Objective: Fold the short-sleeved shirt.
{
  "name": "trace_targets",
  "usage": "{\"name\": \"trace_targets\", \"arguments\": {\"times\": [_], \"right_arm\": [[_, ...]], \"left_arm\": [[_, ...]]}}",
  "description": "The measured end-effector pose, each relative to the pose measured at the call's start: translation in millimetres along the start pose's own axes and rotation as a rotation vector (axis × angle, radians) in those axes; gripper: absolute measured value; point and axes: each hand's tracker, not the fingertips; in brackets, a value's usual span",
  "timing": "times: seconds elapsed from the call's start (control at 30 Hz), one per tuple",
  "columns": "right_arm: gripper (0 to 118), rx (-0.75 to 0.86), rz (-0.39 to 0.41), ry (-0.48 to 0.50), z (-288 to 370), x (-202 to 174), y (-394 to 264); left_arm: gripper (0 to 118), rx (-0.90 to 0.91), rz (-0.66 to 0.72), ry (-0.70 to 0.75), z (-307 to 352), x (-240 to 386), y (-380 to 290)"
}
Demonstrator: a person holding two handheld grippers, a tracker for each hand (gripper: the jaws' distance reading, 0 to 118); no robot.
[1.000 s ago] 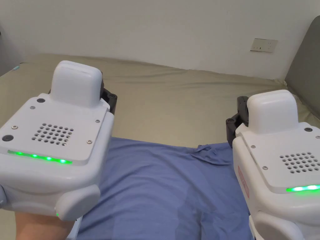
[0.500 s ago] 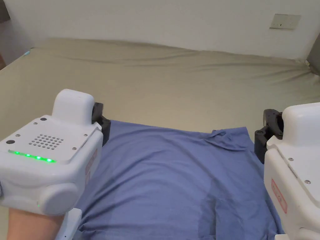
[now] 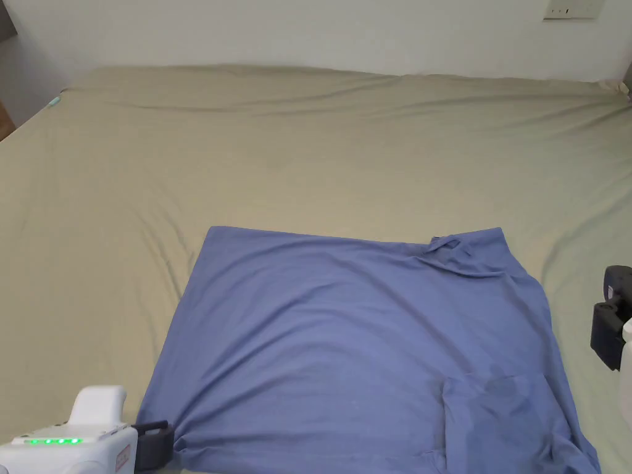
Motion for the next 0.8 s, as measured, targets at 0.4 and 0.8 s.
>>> {"name": "trace_targets", "arguments": {"times": [0.4,0.8], "right_arm": [[2,-0.044,-0.002,-0.005,-3,4,-11],[108,-0.728,-0.097,0.167,-81,48,-172]], "left_arm": [[4,-0.007,-0.084,-0.061,-2,15,-13],[4,0.213,0.006,-0.115,61,10,17]]}}
